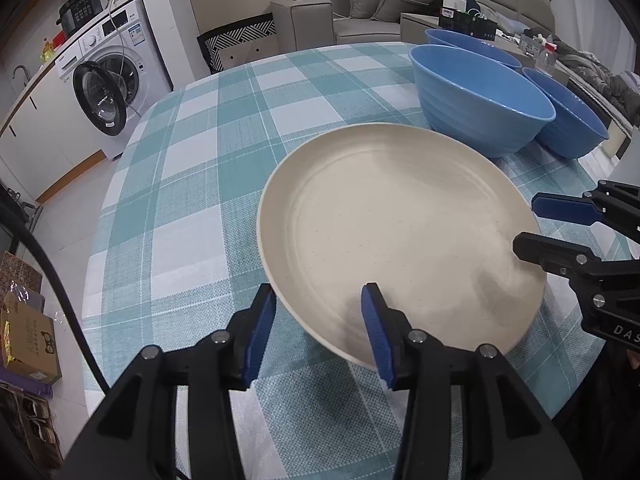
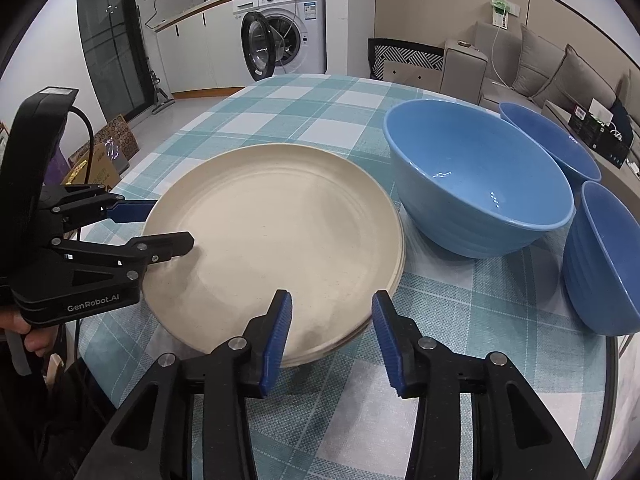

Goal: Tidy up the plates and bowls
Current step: 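Lower the held plates onto the plate stack and open both tools, then raise both open tools away from the stacked plates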

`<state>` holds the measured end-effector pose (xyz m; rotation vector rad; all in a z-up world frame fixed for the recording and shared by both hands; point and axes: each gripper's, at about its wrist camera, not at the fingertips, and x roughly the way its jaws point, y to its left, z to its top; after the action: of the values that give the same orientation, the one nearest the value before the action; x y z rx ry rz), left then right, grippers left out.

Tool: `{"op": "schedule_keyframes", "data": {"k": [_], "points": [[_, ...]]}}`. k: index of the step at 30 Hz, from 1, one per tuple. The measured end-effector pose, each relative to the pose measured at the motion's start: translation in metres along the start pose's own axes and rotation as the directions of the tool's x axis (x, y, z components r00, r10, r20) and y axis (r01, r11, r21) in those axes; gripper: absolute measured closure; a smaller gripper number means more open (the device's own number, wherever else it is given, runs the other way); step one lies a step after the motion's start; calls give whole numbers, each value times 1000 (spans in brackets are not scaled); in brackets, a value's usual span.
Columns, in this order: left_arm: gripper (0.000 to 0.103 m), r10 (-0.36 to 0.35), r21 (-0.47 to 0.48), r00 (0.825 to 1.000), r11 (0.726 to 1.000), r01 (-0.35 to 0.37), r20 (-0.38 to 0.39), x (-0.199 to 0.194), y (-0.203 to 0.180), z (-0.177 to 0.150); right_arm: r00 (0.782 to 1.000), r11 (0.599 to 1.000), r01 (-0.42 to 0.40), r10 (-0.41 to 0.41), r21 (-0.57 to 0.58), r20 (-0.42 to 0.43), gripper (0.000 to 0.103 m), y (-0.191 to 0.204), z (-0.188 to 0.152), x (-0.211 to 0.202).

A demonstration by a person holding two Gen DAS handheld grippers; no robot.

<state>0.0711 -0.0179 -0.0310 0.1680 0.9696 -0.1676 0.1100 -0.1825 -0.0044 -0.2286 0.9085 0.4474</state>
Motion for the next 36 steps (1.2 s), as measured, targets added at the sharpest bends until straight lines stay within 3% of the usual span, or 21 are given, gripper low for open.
{"op": "schedule_keyframes", "data": {"k": [7, 10, 12, 15, 18, 20, 24, 26, 27, 36], "points": [[52, 3, -6, 1000, 1000, -3, 3, 1, 2, 0, 1000, 1000, -17, 17, 5, 17, 45, 0, 1, -3], [52, -20, -6, 1000, 1000, 20, 5, 0, 2, 0, 1000, 1000, -21, 21, -2, 23, 42, 2, 1, -4], [50, -42, -2, 999, 999, 42, 16, -4, 1, 1, 999, 1000, -25, 25, -2, 27, 35, 3, 1, -4], [41, -57, 6, 998, 998, 56, 32, -11, -1, 1, 998, 999, -43, 43, 7, 36, 21, 3, 2, -6], [20, -67, 16, 997, 998, 66, 49, -18, -1, 1, 998, 999, -43, 42, 12, 45, 15, 2, 3, -9], [16, -76, 12, 995, 997, 75, 65, -23, 0, 2, 998, 999, -41, 40, 18, 52, 6, 1, 3, -10], [13, -111, 1, 990, 994, 111, 83, -30, 3, 4, 997, 999, -40, 38, 29, 63, 2, -2, 4, -13], [1, -126, 7, 987, 992, 126, 96, -33, 3, 4, 997, 999, -43, 40, 33, 67, 1, -3, 4, -14], [0, -133, 10, 985, 991, 133, 106, -35, 2, 4, 997, 998, -44, 41, 35, 69, 1, -3, 4, -14], [0, -144, 15, 980, 990, 143, 134, -45, -2, 6, 995, 999, -51, 49, 16, 86, 1, -1, 4, -23]]}}
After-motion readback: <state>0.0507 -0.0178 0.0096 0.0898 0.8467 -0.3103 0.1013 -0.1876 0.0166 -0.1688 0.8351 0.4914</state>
